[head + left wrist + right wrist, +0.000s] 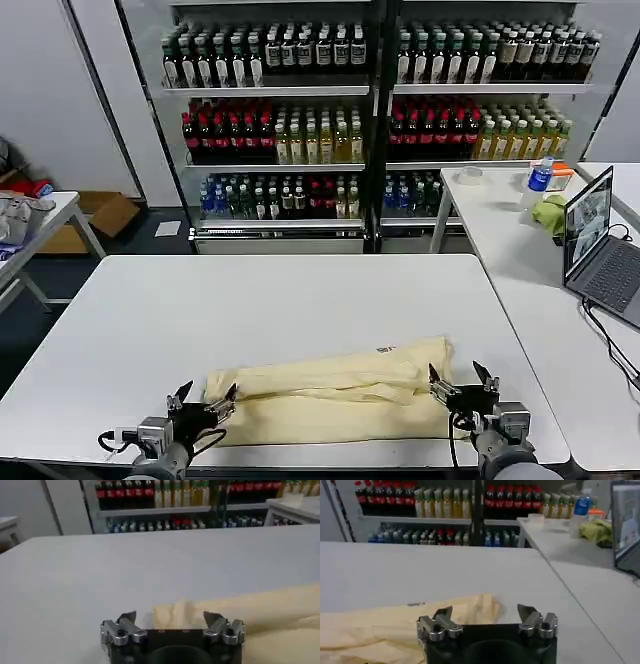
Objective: Fold and organize the clothes.
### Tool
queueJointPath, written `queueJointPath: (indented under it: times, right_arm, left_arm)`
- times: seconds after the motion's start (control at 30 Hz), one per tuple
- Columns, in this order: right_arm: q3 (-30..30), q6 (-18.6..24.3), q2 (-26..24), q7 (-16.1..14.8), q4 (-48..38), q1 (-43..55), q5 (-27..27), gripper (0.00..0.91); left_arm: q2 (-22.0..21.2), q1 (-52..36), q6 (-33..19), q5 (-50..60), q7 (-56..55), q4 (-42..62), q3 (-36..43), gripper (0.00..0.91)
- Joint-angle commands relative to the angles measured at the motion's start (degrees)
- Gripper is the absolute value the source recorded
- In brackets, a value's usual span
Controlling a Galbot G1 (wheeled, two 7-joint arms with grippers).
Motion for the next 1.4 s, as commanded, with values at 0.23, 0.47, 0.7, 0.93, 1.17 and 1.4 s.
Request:
queueJointPath:
  times: [0.23,0.47,0.7,0.93,1.17,1.4]
  right_arm:
    - [1.82,0.43,0.26,0.06,2.21,-2.91,-0.83,0.907]
    - [2.34,0.36,0.04,0.21,2.62,-3.03,-0.56,0.907]
    - [2.5,0.34,0.03,0.43,2.9,-3.0,-0.4,0.907]
    - [2.89,0.36,0.03,0.6,2.99,-3.14,-0.19,0.907]
    - [3.06,0.27,-0.34,0.65,2.92,-2.67,0.2,0.907]
    - [2.99,0.14,-0.97,0.76,2.74,-1.72,0.87,0.907]
  left_arm:
    - [-4.19,1.48,-1.06,-0.6,-1.18,1.88,0.22,0.071]
    - [-4.87,2.35,-0.94,-1.54,-1.06,1.88,0.47,0.01]
    - [-5.08,2.31,-0.79,-5.14,-1.16,1.14,-0.1,0.01]
    - [-4.81,1.17,-0.92,-10.55,-1.27,0.45,-2.3,0.01]
    - [-1.67,-0.24,-0.45,-16.54,-1.19,0.35,-9.41,0.01]
    - [4.91,-1.67,0.74,-22.33,-0.98,3.7,-20.97,0.01]
